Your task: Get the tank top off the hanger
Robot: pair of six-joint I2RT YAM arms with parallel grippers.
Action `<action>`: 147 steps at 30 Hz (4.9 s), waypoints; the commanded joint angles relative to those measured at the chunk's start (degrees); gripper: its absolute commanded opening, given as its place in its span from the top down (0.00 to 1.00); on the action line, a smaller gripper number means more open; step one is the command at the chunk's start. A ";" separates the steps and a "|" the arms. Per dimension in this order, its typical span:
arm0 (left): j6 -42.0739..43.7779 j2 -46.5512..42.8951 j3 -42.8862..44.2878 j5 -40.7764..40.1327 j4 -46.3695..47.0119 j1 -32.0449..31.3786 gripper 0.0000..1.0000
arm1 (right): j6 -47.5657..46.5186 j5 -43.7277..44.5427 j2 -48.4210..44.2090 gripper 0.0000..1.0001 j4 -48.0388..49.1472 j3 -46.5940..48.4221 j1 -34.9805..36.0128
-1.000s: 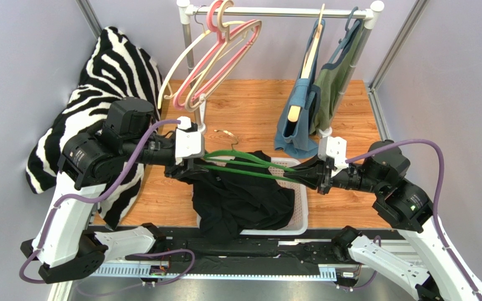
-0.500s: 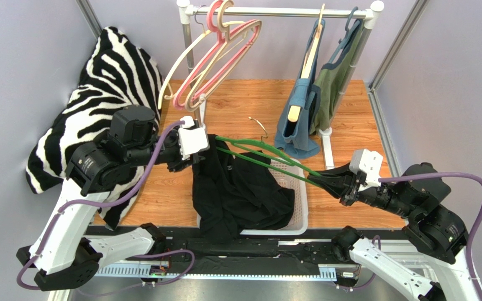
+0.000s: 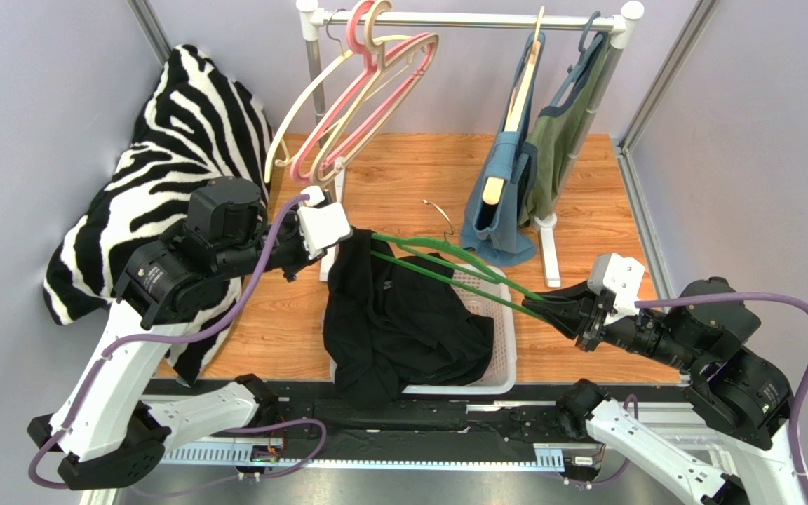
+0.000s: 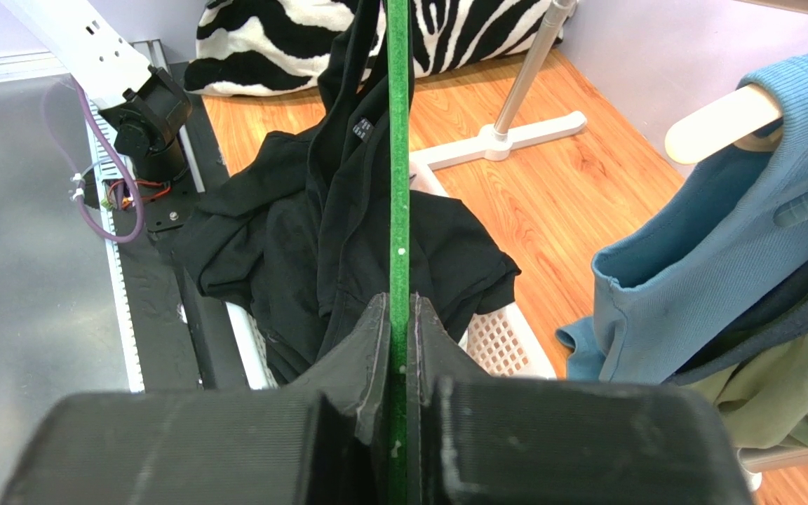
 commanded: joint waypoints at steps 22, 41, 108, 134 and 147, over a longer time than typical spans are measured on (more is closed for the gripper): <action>-8.40 2.60 0.80 12.39 2.32 3.06 0.53 | 1.08 0.36 -0.20 1.00 2.93 2.06 -0.03; -9.89 -0.02 3.18 1.85 5.40 5.60 1.00 | 0.55 2.30 -1.51 1.00 -1.20 2.85 -0.03; -12.54 7.18 -6.54 4.17 5.58 2.10 1.00 | 21.11 24.09 12.35 1.00 -13.41 25.95 -0.03; -7.87 26.60 -11.16 4.36 9.18 -18.82 1.00 | 23.58 49.58 21.34 1.00 -20.72 34.32 -0.03; -4.36 22.40 4.06 7.31 0.92 -19.35 0.09 | 24.46 40.79 31.52 1.00 -6.48 33.79 -0.03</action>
